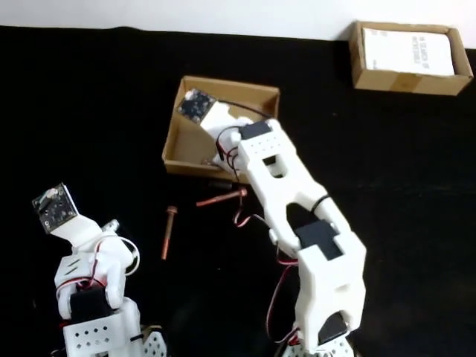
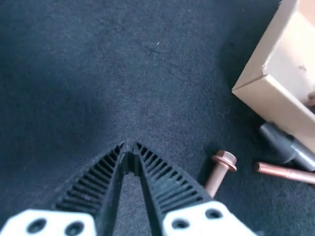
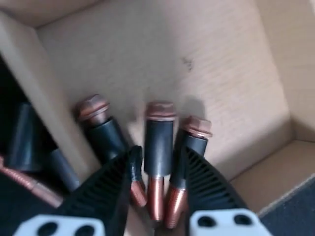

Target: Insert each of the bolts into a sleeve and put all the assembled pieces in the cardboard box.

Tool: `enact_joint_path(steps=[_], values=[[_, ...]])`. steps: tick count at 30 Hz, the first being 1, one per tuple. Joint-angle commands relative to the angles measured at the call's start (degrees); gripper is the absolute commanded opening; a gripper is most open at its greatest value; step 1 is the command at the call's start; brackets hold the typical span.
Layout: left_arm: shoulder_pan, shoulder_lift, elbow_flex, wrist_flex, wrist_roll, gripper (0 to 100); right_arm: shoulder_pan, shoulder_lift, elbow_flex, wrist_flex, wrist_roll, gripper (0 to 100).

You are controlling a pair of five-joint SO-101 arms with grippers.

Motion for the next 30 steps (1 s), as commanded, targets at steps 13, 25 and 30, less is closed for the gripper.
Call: enact_joint_path(steps=[13,25,30], values=[[-0.84,-0.22,1.01,-1.05,0.44,1,-11.03,-21.23,-0.92,24.92,-11.43,12.0],[-0.84,-0.22,1.01,-1.05,0.44,1,-13.14,-5.05,-1.63,18.24,-16.53,12.0],[-0.84,-0.22,1.01,-1.05,0.44,1,-13.14,-1.10,-1.63,12.97,-16.35,12.0]])
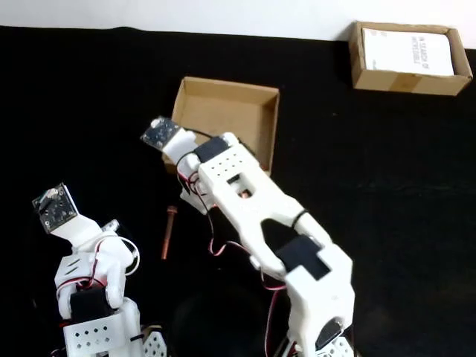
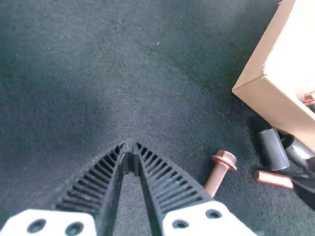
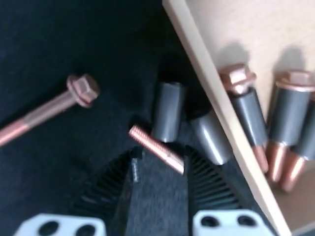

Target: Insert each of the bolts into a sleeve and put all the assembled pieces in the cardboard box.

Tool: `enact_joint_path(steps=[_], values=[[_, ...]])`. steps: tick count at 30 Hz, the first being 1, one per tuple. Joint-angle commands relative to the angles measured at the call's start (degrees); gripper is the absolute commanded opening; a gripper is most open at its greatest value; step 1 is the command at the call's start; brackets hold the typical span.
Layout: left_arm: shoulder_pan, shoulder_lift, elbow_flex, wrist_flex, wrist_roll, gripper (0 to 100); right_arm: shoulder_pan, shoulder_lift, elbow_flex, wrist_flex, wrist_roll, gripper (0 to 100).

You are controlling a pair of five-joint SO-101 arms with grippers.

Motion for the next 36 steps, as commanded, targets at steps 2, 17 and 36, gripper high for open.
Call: enact_joint_path(steps=[2,17,36], values=[[-0.84,-0.22,1.01,-1.05,0.44,1,-0.48,0.92,-1.71,-4.62,-0.09,12.0],[-0.84,-0.22,1.01,-1.05,0.44,1,-0.31,9.19,-5.58,-10.42,-0.26,12.0],[-0.84,-0.22,1.01,-1.05,0.44,1,0.48,10.07,-34.77,12.97,-5.98,0.7]])
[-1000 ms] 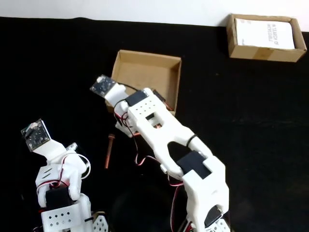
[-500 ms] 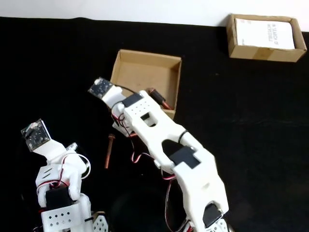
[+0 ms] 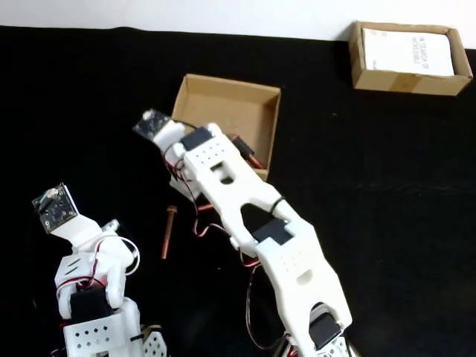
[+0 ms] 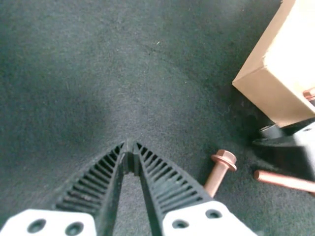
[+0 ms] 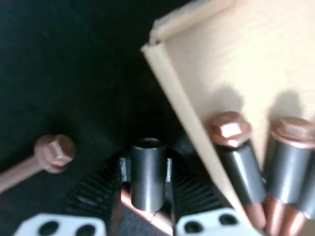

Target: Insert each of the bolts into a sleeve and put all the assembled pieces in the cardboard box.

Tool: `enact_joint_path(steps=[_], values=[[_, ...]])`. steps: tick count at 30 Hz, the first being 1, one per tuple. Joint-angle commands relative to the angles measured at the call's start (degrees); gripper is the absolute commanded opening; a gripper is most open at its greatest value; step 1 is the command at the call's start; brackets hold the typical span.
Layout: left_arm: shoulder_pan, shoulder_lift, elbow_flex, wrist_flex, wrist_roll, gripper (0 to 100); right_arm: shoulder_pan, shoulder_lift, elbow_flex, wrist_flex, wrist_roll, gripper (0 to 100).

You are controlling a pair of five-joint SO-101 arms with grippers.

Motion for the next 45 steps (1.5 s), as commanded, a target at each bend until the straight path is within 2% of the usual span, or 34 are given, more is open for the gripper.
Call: enact_joint_path(steps=[1,8,10,13,17,20,23,25,27,30,34,40,45], values=[[-0.84,-0.22,1.01,-1.05,0.44,1,0.57,-8.84,-9.89,6.55,-4.04,0.7],[-0.84,-0.22,1.01,-1.05,0.44,1,1.98,-19.12,-22.64,21.76,-10.29,0.7],[-0.75,-0.22,1.01,-1.05,0.44,1,4.09,-22.29,-24.66,26.15,-11.60,0.7],[-0.48,-0.22,1.01,-1.05,0.44,1,9.89,-29.85,-23.52,26.07,-13.54,0.7],[-0.40,-0.22,1.01,-1.05,0.44,1,13.14,-44.18,-13.23,26.07,-13.98,0.7],[1.19,-0.22,1.01,-0.97,0.44,1,13.14,-57.98,1.54,25.98,-14.33,0.7],[2.77,-0.22,1.01,-0.97,0.44,1,14.20,-71.25,17.10,25.71,-18.64,0.7],[3.03,-0.22,1.01,-0.97,0.18,1,18.33,-79.52,26.15,25.19,-20.04,0.7],[3.21,-0.22,1.01,-0.88,-4.22,1,23.87,-87.43,34.86,22.55,-20.13,0.7],[5.32,-0.22,1.01,-0.35,-12.13,1,36.62,-97.98,48.48,17.10,-19.96,0.7],[6.11,-0.22,1.01,-0.35,-17.41,1,52.26,-110.73,66.51,7.60,-19.96,0.7],[7.96,-0.13,-0.84,-0.09,-18.99,1,72.22,-127.96,91.30,-7.25,-20.04,0.7],[13.67,0.04,-8.31,4.84,-18.99,1,79.34,-139.47,102.99,-16.75,-19.87,0.7]])
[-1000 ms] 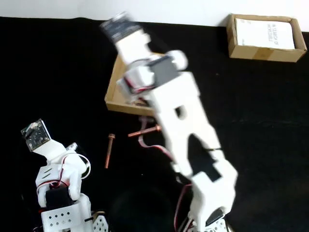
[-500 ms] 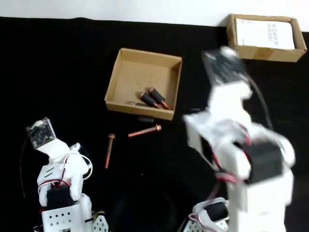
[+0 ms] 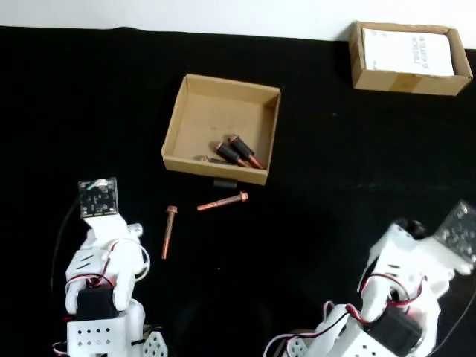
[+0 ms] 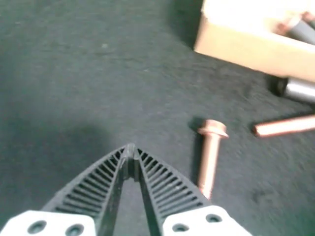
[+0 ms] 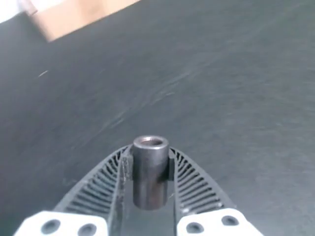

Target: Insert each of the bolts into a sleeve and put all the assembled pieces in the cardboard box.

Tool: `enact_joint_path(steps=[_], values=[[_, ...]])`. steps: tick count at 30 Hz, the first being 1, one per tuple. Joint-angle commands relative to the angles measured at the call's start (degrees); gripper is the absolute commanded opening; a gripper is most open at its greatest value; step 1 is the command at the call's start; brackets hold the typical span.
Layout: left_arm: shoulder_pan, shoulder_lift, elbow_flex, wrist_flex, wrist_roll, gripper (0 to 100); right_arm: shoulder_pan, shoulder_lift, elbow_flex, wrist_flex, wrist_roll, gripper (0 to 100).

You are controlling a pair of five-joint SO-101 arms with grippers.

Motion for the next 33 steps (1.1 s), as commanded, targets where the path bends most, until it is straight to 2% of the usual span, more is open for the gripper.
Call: enact_joint_path(steps=[1,4,7,13,15,22,33], values=[[4.53,0.75,-8.48,4.13,-0.35,1,4.44,-7.52,6.46,-7.43,-0.26,0.7],[6.55,8.75,-18.59,6.86,-0.26,1,6.11,-10.42,11.91,-11.21,-0.18,0.7],[7.69,24.92,-32.40,11.43,-0.09,1,9.36,-9.89,16.48,-15.96,-0.44,0.7],[14.99,64.92,-63.96,35.78,-0.09,1,14.11,-9.89,22.64,-24.84,-0.18,0.7],[17.98,76.53,-72.48,41.32,-0.79,1,14.81,-9.89,23.96,-26.24,-0.18,0.7],[25.45,103.96,-93.85,41.85,-23.91,1,16.31,-9.89,24.84,-26.68,-0.35,0.7],[30.55,131.38,-118.81,41.85,-38.15,3,16.84,-9.89,24.84,-30.37,-0.26,0.7]])
